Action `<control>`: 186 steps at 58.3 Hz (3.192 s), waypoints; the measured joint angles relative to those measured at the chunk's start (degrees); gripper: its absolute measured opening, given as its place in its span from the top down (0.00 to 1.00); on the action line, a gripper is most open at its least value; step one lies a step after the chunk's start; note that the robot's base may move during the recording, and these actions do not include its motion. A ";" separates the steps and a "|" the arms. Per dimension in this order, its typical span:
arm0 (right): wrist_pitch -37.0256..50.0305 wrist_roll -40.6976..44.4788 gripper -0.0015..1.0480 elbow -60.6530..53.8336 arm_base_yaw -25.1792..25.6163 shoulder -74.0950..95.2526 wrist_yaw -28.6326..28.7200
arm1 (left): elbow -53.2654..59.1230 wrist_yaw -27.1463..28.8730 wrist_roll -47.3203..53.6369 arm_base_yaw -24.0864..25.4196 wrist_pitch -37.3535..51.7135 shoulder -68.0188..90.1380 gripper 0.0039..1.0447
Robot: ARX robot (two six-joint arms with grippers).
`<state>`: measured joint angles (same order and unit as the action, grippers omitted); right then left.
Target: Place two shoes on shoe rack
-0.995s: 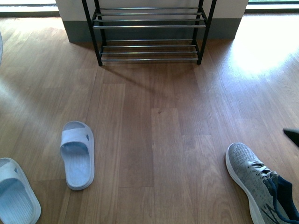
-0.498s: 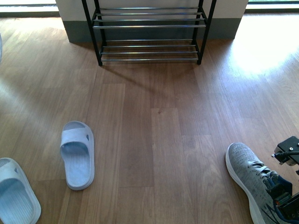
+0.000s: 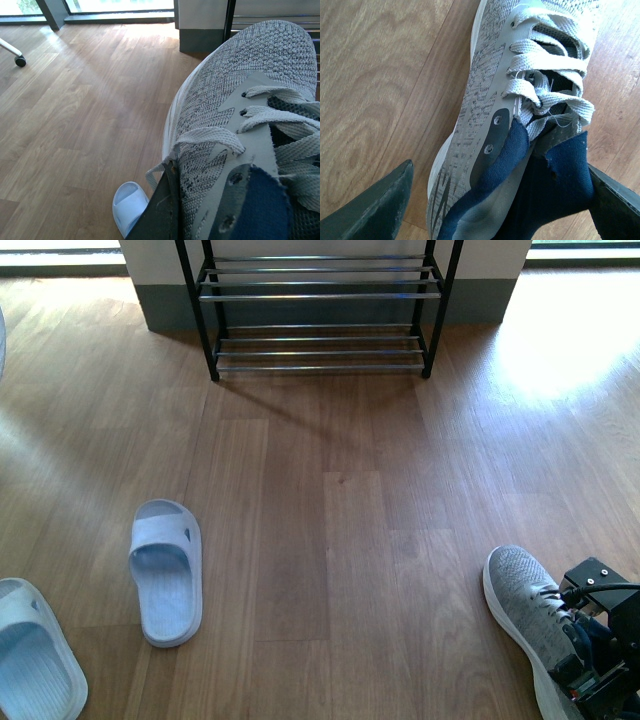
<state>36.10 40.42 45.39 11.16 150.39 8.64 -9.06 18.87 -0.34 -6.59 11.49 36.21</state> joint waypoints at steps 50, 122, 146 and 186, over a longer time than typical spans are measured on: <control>-6.86 -5.07 0.09 -2.16 -1.05 -7.02 5.46 | 0.00 0.00 0.00 0.00 0.00 0.00 0.99; 4.90 -10.12 0.99 -2.80 -4.09 -3.30 -3.06 | 0.00 0.00 0.00 0.00 0.00 0.00 0.99; 0.87 -8.13 0.99 -15.54 -4.90 -35.63 3.63 | 0.00 -0.02 0.00 0.00 0.00 0.00 0.99; -24.33 -24.26 0.99 -30.88 -3.26 -116.32 18.49 | 0.00 -0.02 0.00 0.00 0.00 0.00 0.99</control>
<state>11.77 16.16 14.50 7.90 34.06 27.14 -9.06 18.85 -0.34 -6.59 11.49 36.21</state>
